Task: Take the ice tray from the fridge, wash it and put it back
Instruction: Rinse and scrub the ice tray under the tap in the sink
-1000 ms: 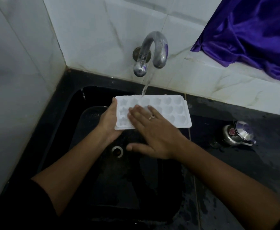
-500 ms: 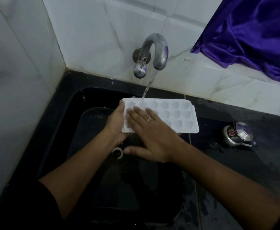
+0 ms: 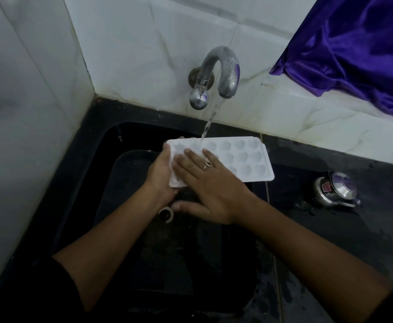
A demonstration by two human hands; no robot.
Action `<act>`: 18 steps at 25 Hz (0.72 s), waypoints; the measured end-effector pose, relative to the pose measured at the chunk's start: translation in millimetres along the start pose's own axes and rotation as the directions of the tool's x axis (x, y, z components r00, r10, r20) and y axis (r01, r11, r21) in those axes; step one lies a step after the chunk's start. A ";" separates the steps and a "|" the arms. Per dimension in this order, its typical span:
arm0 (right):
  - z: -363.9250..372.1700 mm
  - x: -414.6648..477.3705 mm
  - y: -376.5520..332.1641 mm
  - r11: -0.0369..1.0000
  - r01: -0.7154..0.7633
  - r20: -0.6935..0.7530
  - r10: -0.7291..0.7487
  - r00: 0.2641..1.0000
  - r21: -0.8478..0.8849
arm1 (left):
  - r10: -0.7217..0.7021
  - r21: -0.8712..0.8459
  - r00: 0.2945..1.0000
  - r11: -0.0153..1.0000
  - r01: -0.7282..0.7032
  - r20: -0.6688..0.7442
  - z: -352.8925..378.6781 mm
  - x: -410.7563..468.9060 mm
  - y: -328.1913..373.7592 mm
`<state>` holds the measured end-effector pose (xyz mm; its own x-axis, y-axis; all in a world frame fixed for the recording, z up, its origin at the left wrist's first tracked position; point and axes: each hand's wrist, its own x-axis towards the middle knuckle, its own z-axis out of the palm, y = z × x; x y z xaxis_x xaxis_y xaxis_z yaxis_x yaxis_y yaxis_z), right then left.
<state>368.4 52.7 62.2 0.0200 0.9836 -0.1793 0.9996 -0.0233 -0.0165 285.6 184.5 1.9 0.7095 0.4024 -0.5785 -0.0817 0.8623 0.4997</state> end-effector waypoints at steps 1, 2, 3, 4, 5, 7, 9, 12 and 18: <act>-0.9 5.6 3.2 0.999 -0.041 -0.018 0.041 0.999 0.016 | -0.007 0.000 1.000 1.000 0.007 0.008 -0.3 -0.4 -3.4; -1.4 10.3 2.8 0.997 -0.075 -0.024 0.076 0.997 0.035 | -0.008 -0.001 1.000 1.000 0.008 0.013 -1.5 0.0 -5.7; -0.1 12.9 -0.6 0.995 -0.084 -0.022 0.085 0.996 0.050 | -0.009 -0.010 1.000 1.000 0.009 0.014 -4.8 1.1 -6.0; 2.4 13.1 -5.8 0.996 -0.075 -0.016 0.076 0.997 0.058 | -0.015 -0.026 1.000 1.000 0.016 0.013 -8.3 0.7 -3.7; 6.0 12.3 -9.8 0.997 -0.055 -0.011 0.056 0.998 0.054 | -0.020 -0.041 1.000 0.999 0.020 0.003 -11.1 0.1 -1.3; 10.7 15.4 -13.7 0.997 -0.044 -0.031 0.046 0.998 0.060 | -0.005 -0.037 1.000 0.999 0.004 -0.017 -16.8 -0.6 0.7; 11.5 23.0 -14.3 0.991 -0.088 -0.067 0.095 0.993 0.102 | 0.009 -0.041 1.000 0.999 -0.009 -0.013 -18.7 -3.4 -1.2; 13.7 21.1 -14.5 0.976 -0.161 -0.069 0.172 0.983 0.150 | 0.055 -0.019 0.997 0.998 -0.056 -0.046 -29.4 -12.0 2.8; 18.1 11.6 -14.5 0.905 -0.375 -0.064 0.394 0.917 0.201 | 0.174 0.048 0.981 0.984 -0.171 -0.084 -48.2 -15.6 8.2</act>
<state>353.8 61.2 42.5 0.4132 0.9043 -0.1078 0.8933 -0.4254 -0.1450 240.1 200.1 -16.0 0.6227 0.5712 -0.5348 -0.1680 0.7652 0.6215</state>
